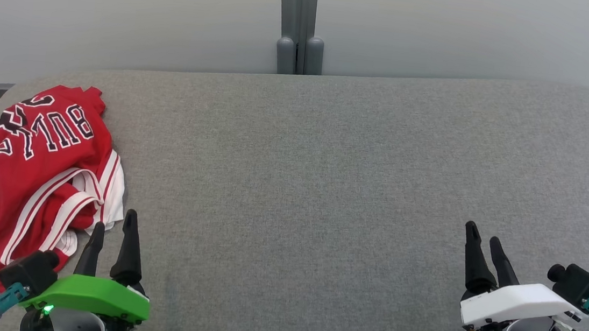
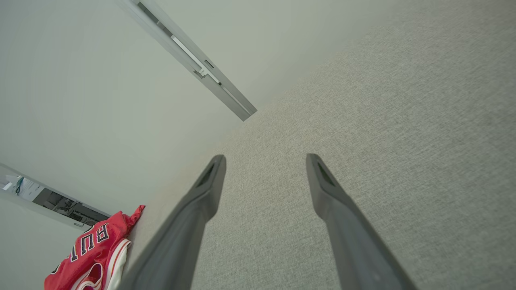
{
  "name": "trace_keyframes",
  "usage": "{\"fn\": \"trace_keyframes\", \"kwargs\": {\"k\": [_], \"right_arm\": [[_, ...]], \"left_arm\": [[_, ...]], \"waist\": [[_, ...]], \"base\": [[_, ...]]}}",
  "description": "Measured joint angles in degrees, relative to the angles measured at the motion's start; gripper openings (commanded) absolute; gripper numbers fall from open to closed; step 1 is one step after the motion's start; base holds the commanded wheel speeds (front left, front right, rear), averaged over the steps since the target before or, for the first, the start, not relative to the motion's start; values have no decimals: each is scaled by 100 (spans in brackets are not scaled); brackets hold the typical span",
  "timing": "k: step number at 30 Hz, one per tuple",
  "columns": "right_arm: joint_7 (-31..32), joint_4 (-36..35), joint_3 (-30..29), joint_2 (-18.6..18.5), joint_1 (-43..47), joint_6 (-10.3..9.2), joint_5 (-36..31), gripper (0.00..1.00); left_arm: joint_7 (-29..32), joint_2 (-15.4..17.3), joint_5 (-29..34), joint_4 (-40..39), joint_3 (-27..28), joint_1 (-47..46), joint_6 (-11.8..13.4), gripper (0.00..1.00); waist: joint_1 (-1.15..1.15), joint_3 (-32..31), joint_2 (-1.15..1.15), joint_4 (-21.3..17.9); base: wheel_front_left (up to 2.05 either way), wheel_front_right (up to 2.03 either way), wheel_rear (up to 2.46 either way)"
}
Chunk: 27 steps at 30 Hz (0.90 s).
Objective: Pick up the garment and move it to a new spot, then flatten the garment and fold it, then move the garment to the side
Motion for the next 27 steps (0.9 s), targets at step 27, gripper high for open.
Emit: {"fn": "trace_keyframes", "kwargs": {"k": [27], "right_arm": [[-330, 171, 221, -15, -129, 9, -1737, 100]], "left_arm": [[-396, 30, 1501, 105, -232, -46, -41, 100]], "waist": [[0, -34, 0, 56]], "base": [[0, 0, 0]]}}
